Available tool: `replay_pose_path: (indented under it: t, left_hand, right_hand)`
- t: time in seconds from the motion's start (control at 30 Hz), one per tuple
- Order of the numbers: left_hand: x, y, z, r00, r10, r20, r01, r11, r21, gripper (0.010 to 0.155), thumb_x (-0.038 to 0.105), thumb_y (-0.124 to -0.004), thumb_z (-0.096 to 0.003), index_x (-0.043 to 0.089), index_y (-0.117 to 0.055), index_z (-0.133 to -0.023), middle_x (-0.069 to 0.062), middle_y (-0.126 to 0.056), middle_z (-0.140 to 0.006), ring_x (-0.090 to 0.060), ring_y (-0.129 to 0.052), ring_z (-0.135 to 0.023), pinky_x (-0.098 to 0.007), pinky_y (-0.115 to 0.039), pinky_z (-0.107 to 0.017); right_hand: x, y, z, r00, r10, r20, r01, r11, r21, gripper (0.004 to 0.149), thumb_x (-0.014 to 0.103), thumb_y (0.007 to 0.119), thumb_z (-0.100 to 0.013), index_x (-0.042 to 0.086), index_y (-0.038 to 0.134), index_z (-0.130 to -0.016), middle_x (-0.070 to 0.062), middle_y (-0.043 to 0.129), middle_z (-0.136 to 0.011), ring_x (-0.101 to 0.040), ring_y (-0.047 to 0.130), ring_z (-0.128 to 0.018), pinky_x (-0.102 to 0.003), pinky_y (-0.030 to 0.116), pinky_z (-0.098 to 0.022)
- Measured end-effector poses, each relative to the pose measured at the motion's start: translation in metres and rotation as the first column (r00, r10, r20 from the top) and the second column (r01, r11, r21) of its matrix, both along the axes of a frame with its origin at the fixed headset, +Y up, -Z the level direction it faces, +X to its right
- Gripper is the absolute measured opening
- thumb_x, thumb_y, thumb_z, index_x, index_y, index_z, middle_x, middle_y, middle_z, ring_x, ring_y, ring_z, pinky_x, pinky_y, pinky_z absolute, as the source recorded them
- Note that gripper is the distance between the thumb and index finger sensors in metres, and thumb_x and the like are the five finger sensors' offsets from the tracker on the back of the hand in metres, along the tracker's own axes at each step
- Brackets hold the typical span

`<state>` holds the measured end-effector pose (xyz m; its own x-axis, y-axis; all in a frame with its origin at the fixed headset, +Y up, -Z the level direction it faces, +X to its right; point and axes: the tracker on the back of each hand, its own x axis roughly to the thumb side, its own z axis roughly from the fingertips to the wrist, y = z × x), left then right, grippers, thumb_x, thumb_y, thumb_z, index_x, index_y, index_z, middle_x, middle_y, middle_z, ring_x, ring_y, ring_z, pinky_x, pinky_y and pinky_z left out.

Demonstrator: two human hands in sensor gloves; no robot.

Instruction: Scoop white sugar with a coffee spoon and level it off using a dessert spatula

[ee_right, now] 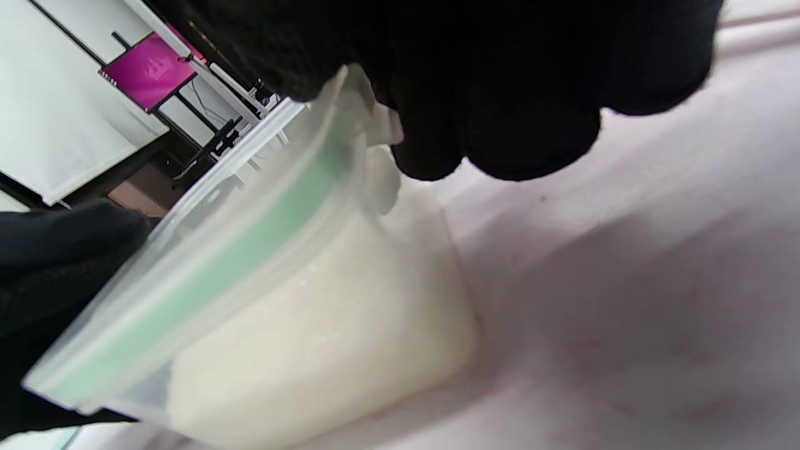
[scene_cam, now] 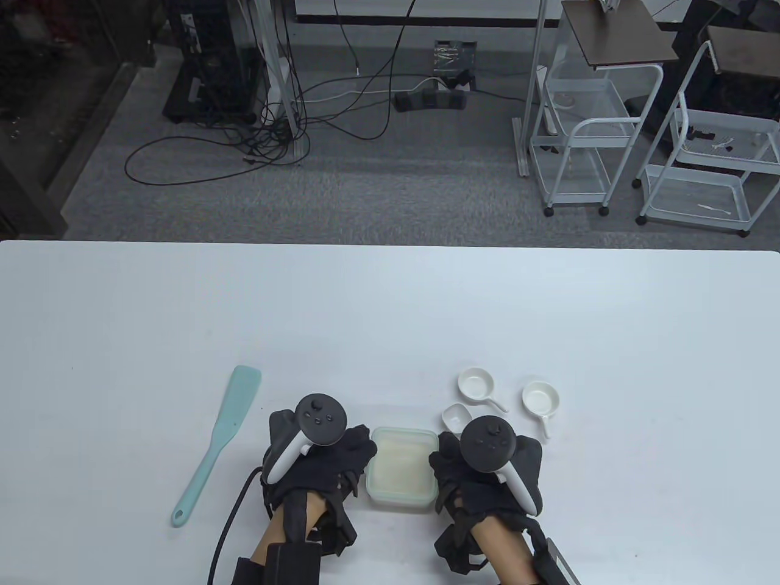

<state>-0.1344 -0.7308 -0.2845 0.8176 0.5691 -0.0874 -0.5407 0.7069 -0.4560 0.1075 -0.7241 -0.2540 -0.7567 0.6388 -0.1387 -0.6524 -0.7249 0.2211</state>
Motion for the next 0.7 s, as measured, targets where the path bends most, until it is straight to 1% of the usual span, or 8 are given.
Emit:
replay_pose_path:
  t: [0.1, 0.13, 0.17, 0.37, 0.5, 0.63, 0.67, 0.7]
  left_hand:
    - [-0.001, -0.002, -0.001, 1.000, 0.011, 0.014, -0.011, 1.000, -0.010, 0.060, 0.044, -0.069, -0.0505, 0.020, -0.069, -0.105, 0.002, -0.101, -0.083, -0.021, -0.105, -0.069, -0.061, -0.071, -0.068]
    - [-0.001, -0.002, -0.001, 0.999, 0.037, 0.006, -0.037, 0.999, -0.019, 0.061, 0.043, -0.069, -0.0507, 0.020, -0.066, -0.107, -0.001, -0.098, -0.089, -0.024, -0.102, -0.075, -0.064, -0.068, -0.069]
    - [0.000, -0.003, -0.002, 0.999, 0.047, 0.005, -0.047, 0.998, -0.029, 0.061, 0.042, -0.069, -0.0507, 0.020, -0.065, -0.108, -0.003, -0.098, -0.090, -0.025, -0.102, -0.075, -0.065, -0.066, -0.070]
    - [0.001, -0.004, -0.002, 0.998, 0.059, 0.019, -0.058, 0.996, -0.064, 0.061, 0.040, -0.066, -0.0508, 0.018, -0.065, -0.108, -0.002, -0.096, -0.087, -0.023, -0.099, -0.074, -0.067, -0.062, -0.070]
    - [-0.002, -0.009, -0.004, 0.993, 0.120, 0.008, -0.118, 0.985, -0.126, 0.062, 0.040, -0.065, -0.0511, 0.017, -0.062, -0.109, -0.004, -0.095, -0.087, -0.024, -0.097, -0.073, -0.066, -0.063, -0.070]
    - [-0.002, -0.010, -0.004, 0.989, 0.148, 0.016, -0.143, 0.976, -0.166, 0.064, 0.039, -0.064, -0.0515, 0.014, -0.059, -0.110, -0.007, -0.093, -0.087, -0.026, -0.094, -0.073, -0.064, -0.063, -0.070]
    - [-0.001, -0.009, -0.003, 0.990, 0.138, 0.022, -0.132, 0.976, -0.171, 0.064, 0.039, -0.063, -0.0514, 0.014, -0.059, -0.110, -0.007, -0.092, -0.086, -0.026, -0.093, -0.072, -0.063, -0.064, -0.069]
    - [-0.002, -0.006, -0.004, 0.992, 0.125, 0.022, -0.120, 0.979, -0.162, 0.064, 0.039, -0.064, -0.0512, 0.012, -0.060, -0.109, -0.004, -0.087, -0.084, -0.027, -0.088, -0.072, -0.063, -0.065, -0.069]
  right_hand:
    - [0.003, -0.002, -0.001, 0.999, -0.048, 0.022, 0.049, 0.999, -0.023, 0.052, 0.026, 0.077, -0.047, -0.001, 0.070, -0.091, -0.023, 0.094, -0.075, -0.039, 0.097, -0.054, -0.055, 0.083, -0.042]
    - [0.004, -0.003, -0.001, 0.998, -0.059, 0.025, 0.059, 0.998, -0.030, 0.052, 0.026, 0.077, -0.046, -0.001, 0.070, -0.091, -0.023, 0.094, -0.075, -0.039, 0.097, -0.053, -0.055, 0.083, -0.042]
    - [0.004, -0.003, -0.002, 0.998, -0.064, 0.025, 0.065, 0.997, -0.037, 0.052, 0.026, 0.077, -0.046, -0.001, 0.071, -0.090, -0.023, 0.094, -0.075, -0.038, 0.097, -0.054, -0.055, 0.083, -0.042]
    - [0.005, -0.004, -0.001, 0.997, -0.074, 0.035, 0.075, 0.997, -0.032, 0.052, 0.026, 0.078, -0.046, -0.001, 0.071, -0.090, -0.024, 0.094, -0.075, -0.038, 0.097, -0.054, -0.055, 0.083, -0.043]
    - [0.007, -0.006, -0.001, 0.994, -0.098, 0.045, 0.099, 0.994, -0.039, 0.053, 0.026, 0.077, -0.046, -0.001, 0.071, -0.090, -0.024, 0.093, -0.074, -0.038, 0.096, -0.054, -0.055, 0.082, -0.043]
    - [0.012, -0.013, -0.001, 0.978, -0.189, 0.084, 0.197, 0.976, -0.092, 0.053, 0.028, 0.077, -0.046, -0.001, 0.073, -0.090, -0.025, 0.092, -0.073, -0.036, 0.094, -0.052, -0.055, 0.081, -0.042]
    - [0.013, -0.013, 0.000, 0.977, -0.192, 0.095, 0.201, 0.975, -0.094, 0.052, 0.028, 0.078, -0.045, 0.001, 0.074, -0.089, -0.024, 0.090, -0.071, -0.036, 0.091, -0.051, -0.055, 0.080, -0.043]
    - [0.015, -0.011, -0.001, 0.980, -0.169, 0.102, 0.176, 0.982, -0.064, 0.050, 0.028, 0.080, -0.044, 0.002, 0.078, -0.086, -0.023, 0.091, -0.068, -0.034, 0.091, -0.049, -0.055, 0.080, -0.042]
